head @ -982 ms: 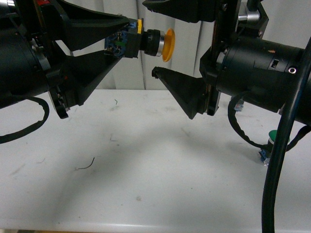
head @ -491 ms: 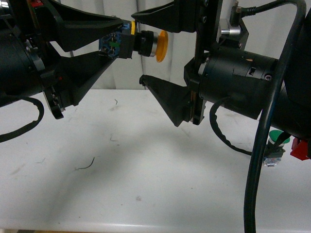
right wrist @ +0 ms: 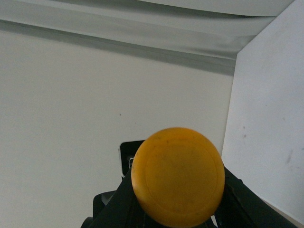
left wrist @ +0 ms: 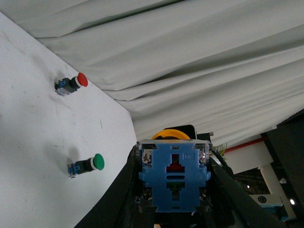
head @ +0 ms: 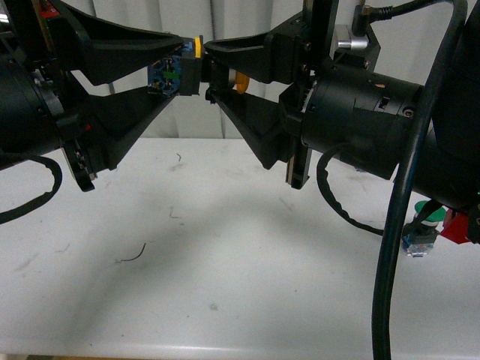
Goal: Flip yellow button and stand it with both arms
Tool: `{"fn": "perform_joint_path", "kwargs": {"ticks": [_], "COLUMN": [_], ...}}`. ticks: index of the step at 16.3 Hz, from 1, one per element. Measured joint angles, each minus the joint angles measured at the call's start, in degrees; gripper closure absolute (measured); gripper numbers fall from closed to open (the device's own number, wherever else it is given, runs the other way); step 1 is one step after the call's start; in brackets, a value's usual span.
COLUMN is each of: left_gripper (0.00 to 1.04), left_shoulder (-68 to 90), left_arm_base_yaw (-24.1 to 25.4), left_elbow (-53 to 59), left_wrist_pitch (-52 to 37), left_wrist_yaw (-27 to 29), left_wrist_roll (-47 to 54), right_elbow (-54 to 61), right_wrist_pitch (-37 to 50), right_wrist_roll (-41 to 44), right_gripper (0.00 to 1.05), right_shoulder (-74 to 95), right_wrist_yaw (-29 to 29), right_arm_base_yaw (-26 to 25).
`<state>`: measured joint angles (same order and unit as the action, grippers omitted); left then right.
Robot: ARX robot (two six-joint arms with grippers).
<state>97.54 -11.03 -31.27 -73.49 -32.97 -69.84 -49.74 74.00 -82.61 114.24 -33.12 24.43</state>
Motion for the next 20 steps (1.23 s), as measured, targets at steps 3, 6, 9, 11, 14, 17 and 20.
{"fn": "perform_joint_path", "kwargs": {"ticks": [3,6,9,11,14,17,20], "left_gripper": [0.70,0.70,0.70,0.62,0.28,0.06,0.07], "left_shoulder": [0.0,0.0,0.0,0.0,0.0,0.0,0.0], "left_arm_base_yaw": [0.0,0.0,0.0,0.1,1.1,3.0,6.3], "left_elbow": [0.1,0.1,0.2,0.2,0.2,0.0,-0.2], "left_wrist_pitch": [0.2,0.2,0.2,0.2,-0.1,-0.1,-0.2], "left_wrist_yaw": [0.0,-0.1,-0.1,-0.5,-1.1,-1.4,-3.2], "left_wrist_roll": [-0.2,-0.2,-0.2,-0.3,-0.3,-0.9,-1.8], "right_elbow": [0.0,0.0,0.0,0.0,0.0,0.1,0.4], "right_wrist_pitch": [0.2,0.2,0.2,0.2,-0.5,-0.4,-0.5], "right_wrist_roll": [-0.8,-0.8,-0.7,-0.7,0.8,1.2,1.3], "right_gripper": [0.75,0.76,0.77,0.77,0.77,0.77,0.77], "right_shoulder": [0.0,0.0,0.0,-0.1,-0.1,-0.1,-0.1], "right_wrist_yaw": [0.2,0.1,0.1,0.1,-0.1,0.2,0.1], "right_arm_base_yaw": [0.0,0.0,-0.1,-0.1,-0.2,-0.5,-1.3]}}
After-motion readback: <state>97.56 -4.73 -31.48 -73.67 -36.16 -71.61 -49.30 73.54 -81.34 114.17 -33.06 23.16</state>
